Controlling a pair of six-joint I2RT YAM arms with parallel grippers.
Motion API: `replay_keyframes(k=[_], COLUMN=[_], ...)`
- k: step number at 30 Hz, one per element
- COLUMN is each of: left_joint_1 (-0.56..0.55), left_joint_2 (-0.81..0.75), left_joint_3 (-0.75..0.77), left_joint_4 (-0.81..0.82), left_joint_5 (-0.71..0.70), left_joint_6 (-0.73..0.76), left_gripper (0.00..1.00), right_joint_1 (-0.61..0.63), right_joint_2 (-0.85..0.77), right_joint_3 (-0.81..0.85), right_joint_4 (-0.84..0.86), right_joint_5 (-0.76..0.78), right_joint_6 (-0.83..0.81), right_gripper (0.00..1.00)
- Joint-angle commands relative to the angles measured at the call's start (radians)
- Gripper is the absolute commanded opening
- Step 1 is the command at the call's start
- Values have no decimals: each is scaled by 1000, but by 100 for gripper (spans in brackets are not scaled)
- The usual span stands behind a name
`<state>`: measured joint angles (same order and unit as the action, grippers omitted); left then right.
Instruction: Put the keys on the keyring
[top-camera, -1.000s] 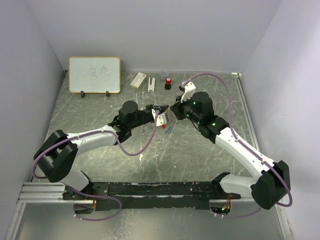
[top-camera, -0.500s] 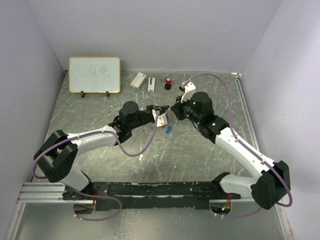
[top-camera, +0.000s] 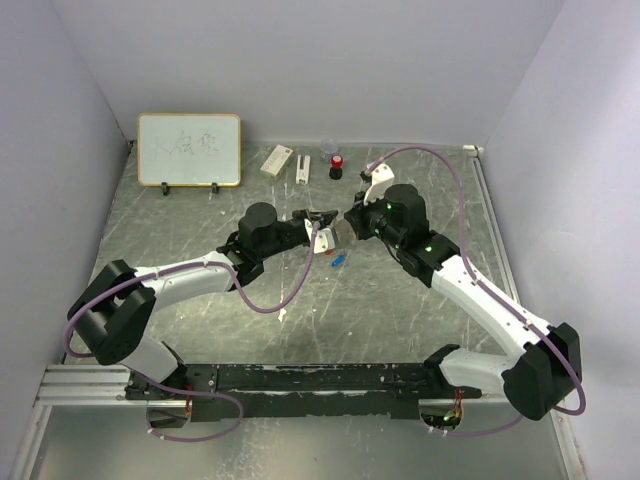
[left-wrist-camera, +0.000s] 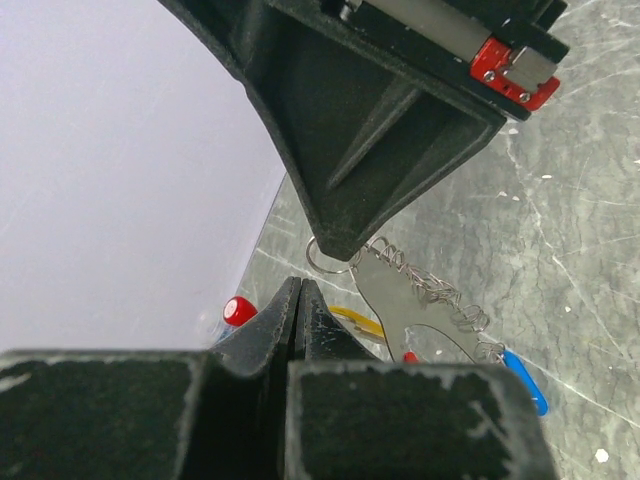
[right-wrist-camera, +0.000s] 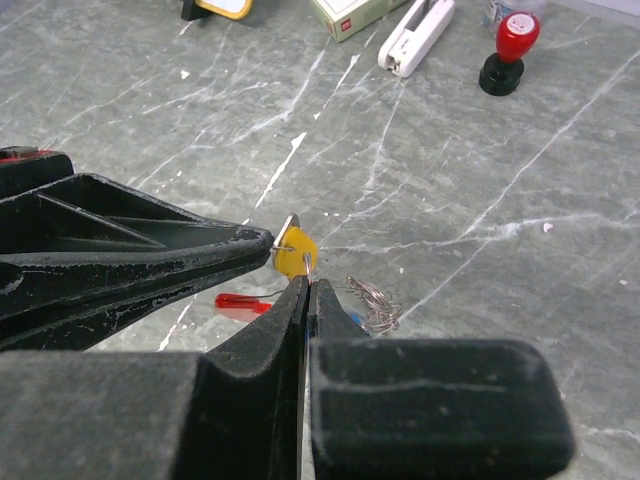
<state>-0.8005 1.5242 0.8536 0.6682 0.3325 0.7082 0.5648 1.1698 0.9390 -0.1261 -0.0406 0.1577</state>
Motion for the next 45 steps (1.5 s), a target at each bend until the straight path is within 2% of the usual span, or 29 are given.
replay_keyframes(k=[1,23,45], left_joint_1=[-9,-18,-23], left_joint_2=[-26,-21,-12], left_joint_3=[-3,11,25], left_joint_4=[14,0,9], left_joint_5=[8,48,25], left_joint_6=[13,31,41], left_gripper=[7,7,7], right_joint_1=[0,-2,-2], right_joint_2=[-26,1,7], right_joint_3=[39,53,49], right_joint_4=[25,31,19], right_joint_5=[18,0,-31], right_joint_6=[4,4,5], right_gripper=[0,0,0])
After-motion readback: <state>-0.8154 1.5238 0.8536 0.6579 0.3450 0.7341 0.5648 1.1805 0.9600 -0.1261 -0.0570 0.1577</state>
